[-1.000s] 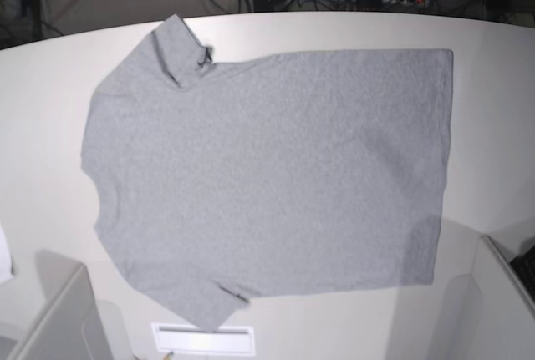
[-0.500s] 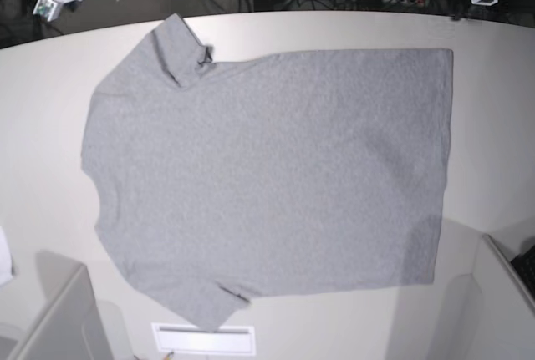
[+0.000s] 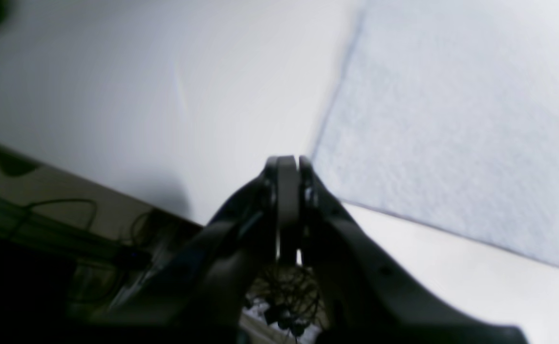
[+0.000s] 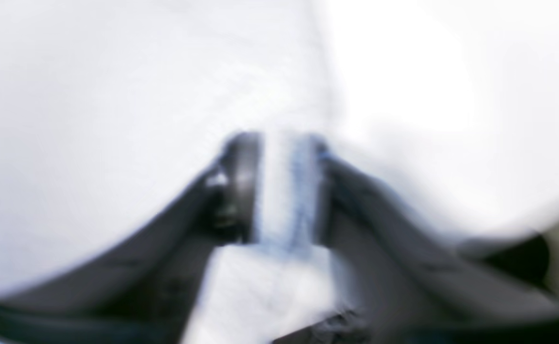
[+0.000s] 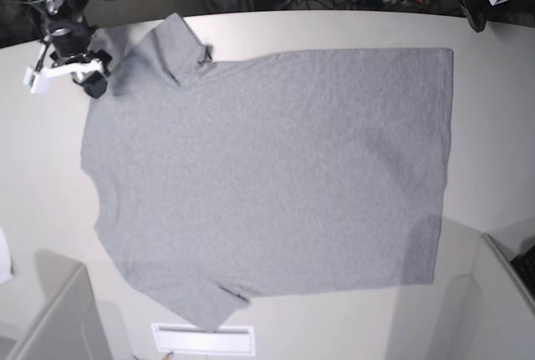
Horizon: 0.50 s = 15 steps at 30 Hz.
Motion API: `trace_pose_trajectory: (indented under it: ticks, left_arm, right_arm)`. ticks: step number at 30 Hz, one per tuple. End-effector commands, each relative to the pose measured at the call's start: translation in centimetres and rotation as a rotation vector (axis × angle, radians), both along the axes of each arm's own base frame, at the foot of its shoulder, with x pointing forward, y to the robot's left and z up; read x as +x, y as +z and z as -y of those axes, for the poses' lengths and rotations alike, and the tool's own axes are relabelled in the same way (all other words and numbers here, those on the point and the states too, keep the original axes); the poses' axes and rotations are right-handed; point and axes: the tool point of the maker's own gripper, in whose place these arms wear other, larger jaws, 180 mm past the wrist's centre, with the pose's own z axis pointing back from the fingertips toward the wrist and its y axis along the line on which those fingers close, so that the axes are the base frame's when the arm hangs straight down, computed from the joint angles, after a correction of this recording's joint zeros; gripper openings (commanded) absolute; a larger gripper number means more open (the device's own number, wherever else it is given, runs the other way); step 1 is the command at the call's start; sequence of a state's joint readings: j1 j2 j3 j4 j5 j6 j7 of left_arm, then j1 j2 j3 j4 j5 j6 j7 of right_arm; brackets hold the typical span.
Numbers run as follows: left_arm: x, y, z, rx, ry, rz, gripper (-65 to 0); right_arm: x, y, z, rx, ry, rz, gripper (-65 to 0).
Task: Fold the T-shirt properly
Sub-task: 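Move both grippers down to the shoulder corners of the grey T-shirt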
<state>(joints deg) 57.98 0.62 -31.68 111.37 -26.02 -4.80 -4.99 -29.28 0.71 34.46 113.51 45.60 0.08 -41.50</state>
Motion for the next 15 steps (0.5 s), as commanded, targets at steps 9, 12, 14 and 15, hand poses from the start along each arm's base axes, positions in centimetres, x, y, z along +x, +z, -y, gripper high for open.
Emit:
trace_pose_trajectory:
  ticks: [9, 12, 14, 15]
  left_arm:
    - [1.8, 2.3, -0.8, 0.064, -0.082, 0.047, -65.0]
    - [2.6, 2.7, -0.9, 0.077, -0.113, 0.059, -65.0]
    - [3.5, 3.0, -1.0, 0.08, -0.124, 0.079, -65.0]
    - [3.8, 3.0, -1.0, 0.081, -0.124, 0.087, -65.0]
  right_arm:
    - [1.6, -1.8, 3.1, 0.186, -0.121, 0.013, -35.0]
    - [1.4, -3.7, 3.8, 0.157, -0.14, -0.051, -35.0]
    - [0.9, -4.6, 3.9, 0.14, -0.146, -0.089, -35.0]
    - [0.8, -4.9, 3.8, 0.143, -0.147, -0.096, -35.0]
